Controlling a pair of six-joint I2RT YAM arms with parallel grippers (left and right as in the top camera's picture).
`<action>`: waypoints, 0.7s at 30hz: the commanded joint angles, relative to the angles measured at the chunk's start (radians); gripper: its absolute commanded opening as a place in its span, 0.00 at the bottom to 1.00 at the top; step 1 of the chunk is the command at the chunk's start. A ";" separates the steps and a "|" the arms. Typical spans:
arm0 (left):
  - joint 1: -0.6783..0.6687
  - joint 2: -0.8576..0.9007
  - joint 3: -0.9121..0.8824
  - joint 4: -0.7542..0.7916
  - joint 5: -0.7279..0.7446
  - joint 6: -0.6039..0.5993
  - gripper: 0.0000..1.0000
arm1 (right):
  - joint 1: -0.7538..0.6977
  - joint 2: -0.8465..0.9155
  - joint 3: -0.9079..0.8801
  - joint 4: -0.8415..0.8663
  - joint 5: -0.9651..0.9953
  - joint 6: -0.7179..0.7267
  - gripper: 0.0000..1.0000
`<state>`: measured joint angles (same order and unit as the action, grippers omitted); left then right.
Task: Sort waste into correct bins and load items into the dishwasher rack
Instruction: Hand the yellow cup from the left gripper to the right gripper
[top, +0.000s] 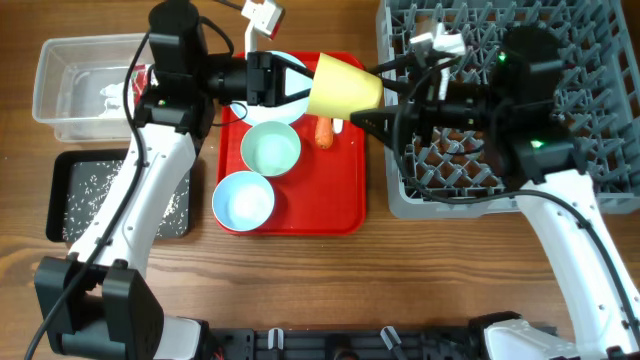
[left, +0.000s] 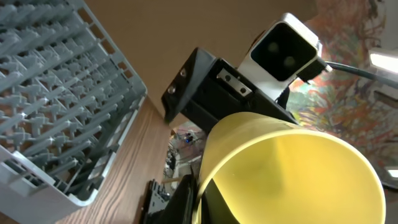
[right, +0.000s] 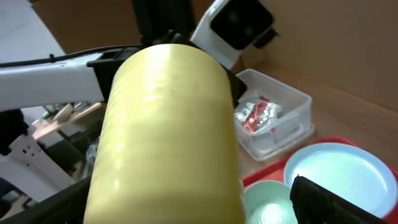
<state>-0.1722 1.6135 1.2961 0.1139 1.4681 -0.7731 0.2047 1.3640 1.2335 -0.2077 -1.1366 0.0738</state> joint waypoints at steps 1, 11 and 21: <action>-0.027 -0.010 0.013 0.007 0.026 -0.020 0.04 | 0.017 0.014 0.017 0.035 -0.024 0.008 0.92; -0.034 -0.010 0.012 0.006 0.016 -0.019 0.18 | 0.016 0.013 0.017 0.072 -0.041 0.008 0.67; -0.034 -0.010 0.012 0.003 0.016 0.033 0.37 | -0.204 -0.059 0.018 0.005 0.103 0.113 0.68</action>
<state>-0.2031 1.6135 1.2961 0.1162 1.4647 -0.7868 0.0822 1.3476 1.2335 -0.1593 -1.1122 0.1505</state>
